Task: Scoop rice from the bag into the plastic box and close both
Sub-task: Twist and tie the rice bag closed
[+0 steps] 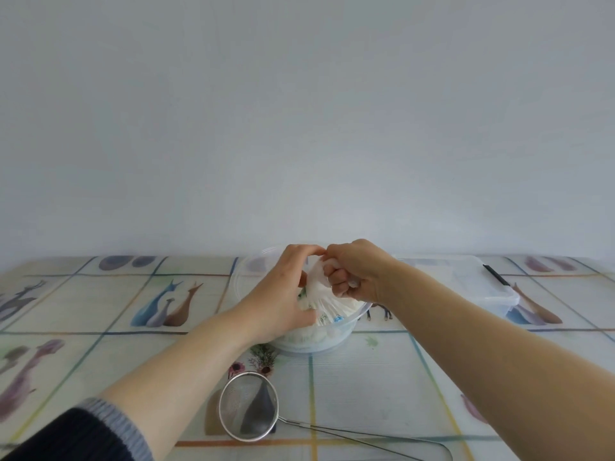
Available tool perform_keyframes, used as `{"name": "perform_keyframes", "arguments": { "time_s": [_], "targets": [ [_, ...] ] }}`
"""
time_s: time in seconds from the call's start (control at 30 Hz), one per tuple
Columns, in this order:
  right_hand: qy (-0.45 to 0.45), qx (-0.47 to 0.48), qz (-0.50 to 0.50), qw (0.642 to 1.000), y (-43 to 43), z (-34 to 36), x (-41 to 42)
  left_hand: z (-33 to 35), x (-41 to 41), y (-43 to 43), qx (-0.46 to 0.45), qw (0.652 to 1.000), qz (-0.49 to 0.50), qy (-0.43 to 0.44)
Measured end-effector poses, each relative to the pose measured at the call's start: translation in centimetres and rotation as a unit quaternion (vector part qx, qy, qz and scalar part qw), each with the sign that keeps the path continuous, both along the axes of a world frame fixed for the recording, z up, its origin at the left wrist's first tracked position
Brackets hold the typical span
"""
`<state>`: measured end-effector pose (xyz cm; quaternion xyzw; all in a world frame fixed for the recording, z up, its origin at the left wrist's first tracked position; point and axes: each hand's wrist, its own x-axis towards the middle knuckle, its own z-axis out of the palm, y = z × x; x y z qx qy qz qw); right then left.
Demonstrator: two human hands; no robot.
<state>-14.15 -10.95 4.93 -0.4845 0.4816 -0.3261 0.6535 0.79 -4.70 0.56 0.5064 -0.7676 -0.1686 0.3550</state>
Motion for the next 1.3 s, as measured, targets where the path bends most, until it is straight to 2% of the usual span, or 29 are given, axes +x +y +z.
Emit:
{"name": "perform_keyframes", "arguments": {
  "time_s": [0.17, 0.23, 0.33, 0.4, 0.47, 0.53, 0.6, 0.7, 0.77, 0.83, 0.9, 1.0, 1.07, 1.13, 1.2, 1.3],
  "targets": [
    [-0.026, -0.014, 0.000, 1.000, 0.1, -0.1, -0.2, 0.2, -0.2, -0.6, -0.046, 0.998, 0.029, -0.004],
    [-0.075, -0.028, 0.002, 0.997, 0.0, -0.3, -0.5, 0.0, -0.2, -1.0, -0.065, 0.996, 0.053, -0.006],
    [-0.111, -0.090, 0.005, 0.990, -0.4, -0.6, -1.2, -0.5, 0.1, -1.6, -0.087, 0.993, 0.076, -0.034],
    [-0.036, -0.154, 0.031, 0.987, -0.4, -0.9, -1.5, -0.4, 0.2, -1.9, -0.088, 0.992, 0.065, -0.060],
    [0.097, -0.216, 0.056, 0.970, -0.3, -1.5, -1.7, -0.4, 0.2, -1.9, -0.077, 0.992, 0.057, -0.086],
    [0.200, -0.257, 0.088, 0.941, 0.1, -1.9, -1.8, -0.4, 0.2, -1.9, -0.087, 0.983, 0.077, -0.144],
    [0.267, -0.298, 0.136, 0.906, 0.7, -2.1, -1.5, -0.6, 0.4, -2.0, -0.111, 0.966, 0.102, -0.212],
    [0.374, -0.355, 0.162, 0.841, 0.8, -2.6, -0.7, -0.8, 0.6, -2.6, -0.063, 0.956, 0.114, -0.264],
    [0.409, -0.366, 0.146, 0.823, 0.4, -2.7, -0.4, -1.0, 0.6, -3.1, -0.037, 0.953, 0.113, -0.280],
    [0.435, -0.377, 0.139, 0.806, 0.0, -3.1, -0.3, -1.1, 0.7, -3.3, -0.012, 0.966, 0.113, -0.232],
    [0.462, -0.384, 0.139, 0.788, -0.2, -3.5, -0.2, -1.2, 0.8, -3.2, -0.006, 0.983, 0.115, -0.146],
    [0.475, -0.375, 0.132, 0.785, -0.4, -4.0, 0.2, -1.1, 0.9, -3.3, 0.031, 0.992, 0.122, -0.031],
    [0.481, -0.366, 0.124, 0.787, -0.5, -4.1, 0.5, -1.1, 0.7, -3.5, 0.063, 0.990, 0.124, -0.015],
    [0.492, -0.361, 0.118, 0.783, -0.6, -4.2, 0.8, -1.3, 0.3, -3.9, 0.051, 0.988, 0.132, -0.056],
    [0.489, -0.373, 0.105, 0.782, -0.5, -4.2, 0.9, -1.2, -0.2, -4.3, 0.030, 0.978, 0.141, -0.152],
    [0.425, -0.389, 0.082, 0.813, -0.3, -4.0, 0.2, -1.1, -0.8, -5.0, 0.030, 0.949, 0.143, -0.279]
  ]
}}
